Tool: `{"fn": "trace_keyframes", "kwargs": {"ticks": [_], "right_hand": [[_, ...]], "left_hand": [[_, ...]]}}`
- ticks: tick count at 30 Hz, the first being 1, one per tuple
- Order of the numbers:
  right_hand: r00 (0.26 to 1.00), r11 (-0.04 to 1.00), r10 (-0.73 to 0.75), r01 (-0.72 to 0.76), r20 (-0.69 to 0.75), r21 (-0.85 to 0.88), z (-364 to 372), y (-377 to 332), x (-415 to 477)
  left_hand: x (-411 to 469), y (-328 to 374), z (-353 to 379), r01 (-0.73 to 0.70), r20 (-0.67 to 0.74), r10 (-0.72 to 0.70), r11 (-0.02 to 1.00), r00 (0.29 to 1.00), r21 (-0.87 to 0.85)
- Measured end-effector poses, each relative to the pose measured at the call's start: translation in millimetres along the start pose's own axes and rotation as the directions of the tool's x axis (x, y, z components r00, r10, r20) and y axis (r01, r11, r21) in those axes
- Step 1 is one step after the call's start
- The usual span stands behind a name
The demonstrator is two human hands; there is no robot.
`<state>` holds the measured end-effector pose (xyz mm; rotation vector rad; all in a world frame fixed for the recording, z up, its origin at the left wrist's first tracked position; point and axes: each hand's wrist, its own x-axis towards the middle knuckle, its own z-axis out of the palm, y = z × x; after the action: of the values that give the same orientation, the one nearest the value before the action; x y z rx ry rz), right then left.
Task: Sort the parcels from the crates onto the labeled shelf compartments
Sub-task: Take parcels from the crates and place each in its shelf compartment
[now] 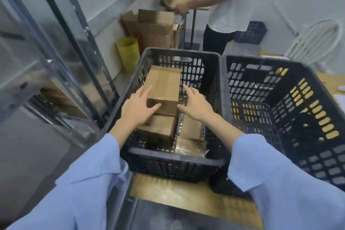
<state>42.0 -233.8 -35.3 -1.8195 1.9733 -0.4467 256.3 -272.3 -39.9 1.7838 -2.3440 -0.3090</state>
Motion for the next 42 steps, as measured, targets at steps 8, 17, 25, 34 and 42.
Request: {"fn": "trace_keyframes", "kwargs": {"ticks": [8, 17, 25, 34, 42], "right_hand": [[0.996, 0.998, 0.029, -0.033, 0.083, 0.049, 29.8, 10.9, 48.0], [0.987, 0.971, 0.105, -0.128, 0.122, 0.2, 49.7, 20.5, 73.2], [0.988, 0.97, 0.076, -0.104, 0.134, 0.22, 62.0, 17.0, 81.0], [0.989, 0.964, 0.103, -0.124, 0.102, 0.234, 41.1, 10.2, 69.9], [0.996, 0.978, 0.0, -0.018, 0.085, 0.206, -13.1, 7.5, 39.3]], "left_hand": [[36.0, -17.8, 28.9, 0.086, 0.107, -0.069, 0.984, 0.992, -0.159], [53.6, -30.2, 44.2, 0.073, 0.109, -0.043, 0.952, 0.993, -0.297], [70.7, -29.9, 51.3, 0.11, 0.109, -0.071, 0.905, 0.992, -0.41], [59.6, -17.0, 32.5, 0.085, 0.077, -0.056, 0.884, 0.995, -0.46], [21.4, 20.4, -9.2, 0.055, -0.004, -0.066, 0.86, 0.998, -0.508]]}}
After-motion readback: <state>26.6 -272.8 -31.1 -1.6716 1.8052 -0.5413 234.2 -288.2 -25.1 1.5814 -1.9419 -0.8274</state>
